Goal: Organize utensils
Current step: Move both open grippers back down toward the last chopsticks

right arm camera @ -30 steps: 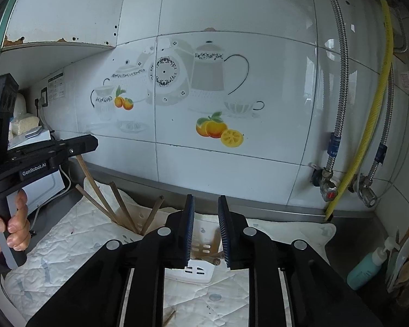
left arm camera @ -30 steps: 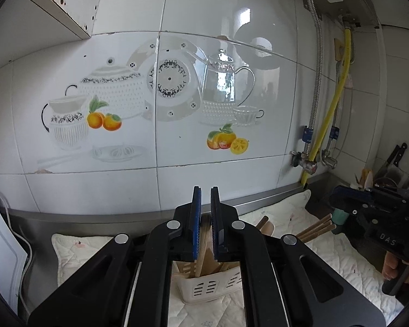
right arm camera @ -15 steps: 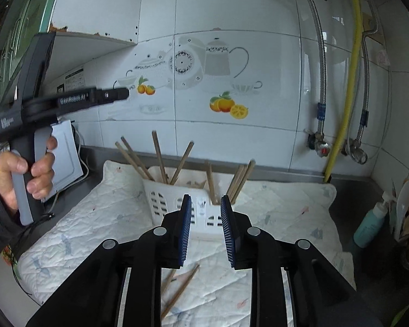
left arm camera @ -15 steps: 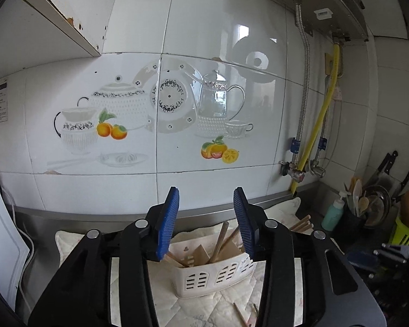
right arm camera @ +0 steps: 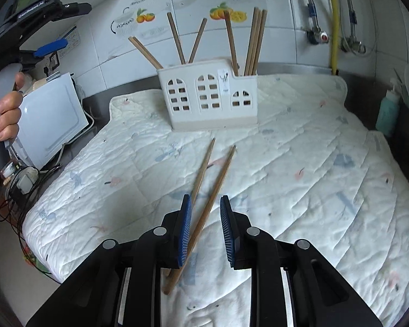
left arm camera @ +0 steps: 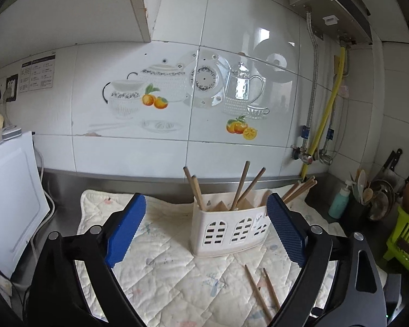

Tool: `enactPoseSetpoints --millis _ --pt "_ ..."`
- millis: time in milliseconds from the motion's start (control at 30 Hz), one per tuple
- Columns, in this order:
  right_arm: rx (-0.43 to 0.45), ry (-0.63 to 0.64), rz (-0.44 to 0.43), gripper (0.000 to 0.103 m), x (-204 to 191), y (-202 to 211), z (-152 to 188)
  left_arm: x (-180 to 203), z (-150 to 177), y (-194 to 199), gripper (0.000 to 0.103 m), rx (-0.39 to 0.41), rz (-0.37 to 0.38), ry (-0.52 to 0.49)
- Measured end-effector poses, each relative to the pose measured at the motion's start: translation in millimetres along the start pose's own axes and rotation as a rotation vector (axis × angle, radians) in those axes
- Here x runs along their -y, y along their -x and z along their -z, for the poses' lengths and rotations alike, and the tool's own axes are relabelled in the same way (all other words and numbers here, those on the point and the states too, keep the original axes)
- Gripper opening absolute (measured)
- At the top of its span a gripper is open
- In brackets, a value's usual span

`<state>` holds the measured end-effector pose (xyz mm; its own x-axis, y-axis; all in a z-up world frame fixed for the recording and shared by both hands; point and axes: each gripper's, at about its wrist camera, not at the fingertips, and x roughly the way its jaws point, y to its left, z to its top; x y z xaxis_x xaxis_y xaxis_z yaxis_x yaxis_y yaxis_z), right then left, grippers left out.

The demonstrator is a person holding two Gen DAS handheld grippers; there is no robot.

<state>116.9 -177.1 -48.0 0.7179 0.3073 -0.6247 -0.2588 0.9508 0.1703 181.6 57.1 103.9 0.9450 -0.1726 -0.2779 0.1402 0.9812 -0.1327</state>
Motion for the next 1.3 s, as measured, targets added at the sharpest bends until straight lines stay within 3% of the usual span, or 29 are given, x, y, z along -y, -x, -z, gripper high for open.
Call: enactPoseSetpoints --millis 267,700,1033,1300 --pt "-0.051 -0.04 0.028 0.013 -12 -21 29 -18 46 6 0.094 -0.084 -0.062 0.014" --pt "-0.08 -0.112 0.052 0.011 -12 -39 31 -33 94 8 0.094 -0.169 -0.107 0.056" --pt "-0.062 -0.078 0.084 0.008 -13 -37 32 -21 127 1 0.095 -0.279 -0.058 0.088" --pt "-0.032 -0.062 0.095 0.007 3 -21 31 18 153 4 0.095 -0.317 -0.006 -0.025"
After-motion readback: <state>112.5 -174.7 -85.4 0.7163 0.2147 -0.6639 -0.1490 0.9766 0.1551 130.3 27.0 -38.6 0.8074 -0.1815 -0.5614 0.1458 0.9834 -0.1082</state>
